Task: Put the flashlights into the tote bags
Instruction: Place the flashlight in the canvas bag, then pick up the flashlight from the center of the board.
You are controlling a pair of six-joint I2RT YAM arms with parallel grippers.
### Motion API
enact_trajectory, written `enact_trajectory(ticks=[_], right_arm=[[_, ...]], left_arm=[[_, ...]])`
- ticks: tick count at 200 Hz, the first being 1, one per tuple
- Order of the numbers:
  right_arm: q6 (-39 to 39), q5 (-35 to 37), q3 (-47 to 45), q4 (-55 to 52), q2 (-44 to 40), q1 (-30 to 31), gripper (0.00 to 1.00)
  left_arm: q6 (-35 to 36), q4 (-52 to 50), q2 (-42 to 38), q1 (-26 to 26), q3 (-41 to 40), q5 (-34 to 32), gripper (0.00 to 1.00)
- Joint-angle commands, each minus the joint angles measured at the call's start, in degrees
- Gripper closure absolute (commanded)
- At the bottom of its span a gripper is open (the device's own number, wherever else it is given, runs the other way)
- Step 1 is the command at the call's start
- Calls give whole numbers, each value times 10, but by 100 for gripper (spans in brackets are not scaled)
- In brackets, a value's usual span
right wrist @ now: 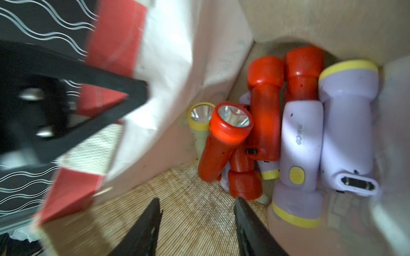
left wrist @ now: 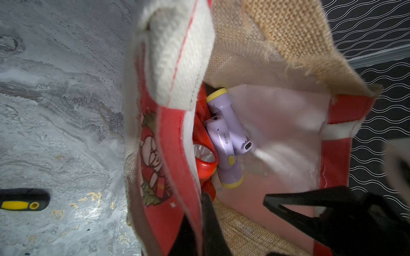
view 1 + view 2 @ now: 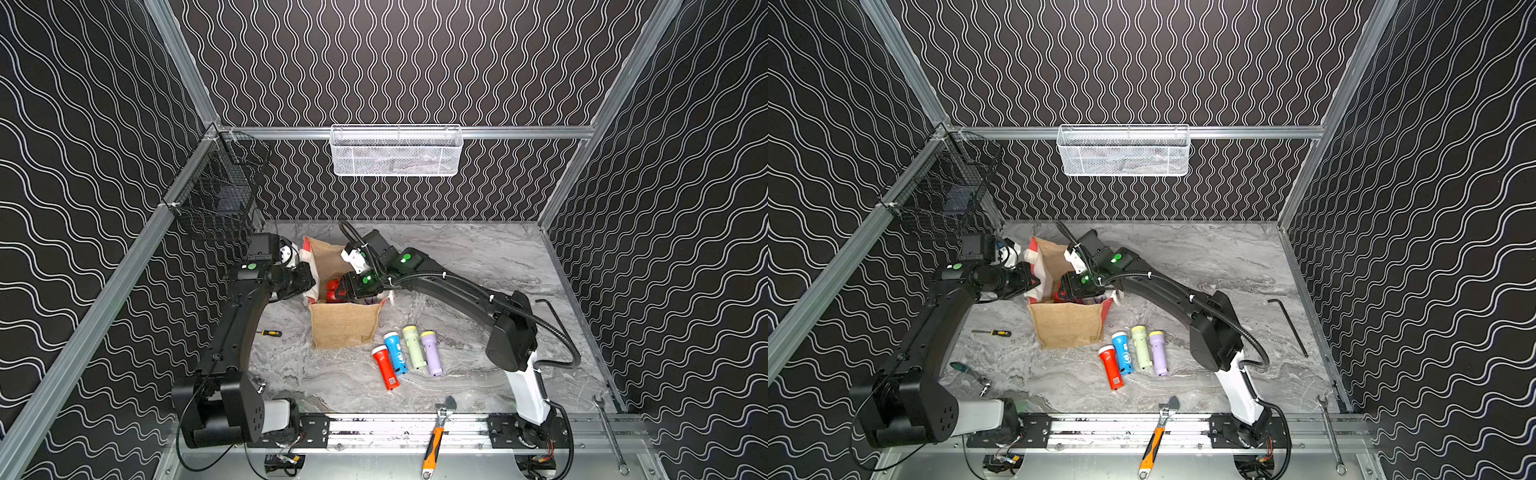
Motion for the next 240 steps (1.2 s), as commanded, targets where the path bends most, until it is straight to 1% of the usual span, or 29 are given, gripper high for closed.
enact_trajectory(ticks=[1, 39, 64, 66, 86, 113, 140, 156, 180, 210, 240], right_arm=[[-14, 8, 6, -8, -27, 1, 45], [-41, 27, 2, -20, -77, -2, 45], [-62, 69, -20, -35, -117, -7, 45], [-63, 71, -24, -35, -131, -8, 45], [-57, 84, -81, -23, -197, -29, 45], [-40, 104, -175, -14, -294, -75, 45], [-37, 140, -260, -35, -379, -114, 44], [-29, 155, -302, -49, -415, -128, 44], [-15, 160, -361, -59, -452, -136, 44], [2, 170, -432, -72, -474, -136, 44], [19, 132, -499, -80, -474, -136, 44]], left_arm=[[4, 7, 0, 1, 5, 1, 98], [3, 5, 2, 1, 11, 1, 97], [4, 6, 5, 1, 12, 2, 98], [3, 6, 5, 1, 11, 2, 98], [3, 6, 6, 1, 12, 2, 98], [1, 6, 2, 1, 12, 3, 98], [0, 6, 1, 1, 14, 4, 97], [2, 4, 2, 1, 16, 5, 97], [2, 9, -6, 1, 7, 4, 97], [3, 6, 2, 1, 10, 4, 97], [2, 8, 7, 1, 11, 1, 97]])
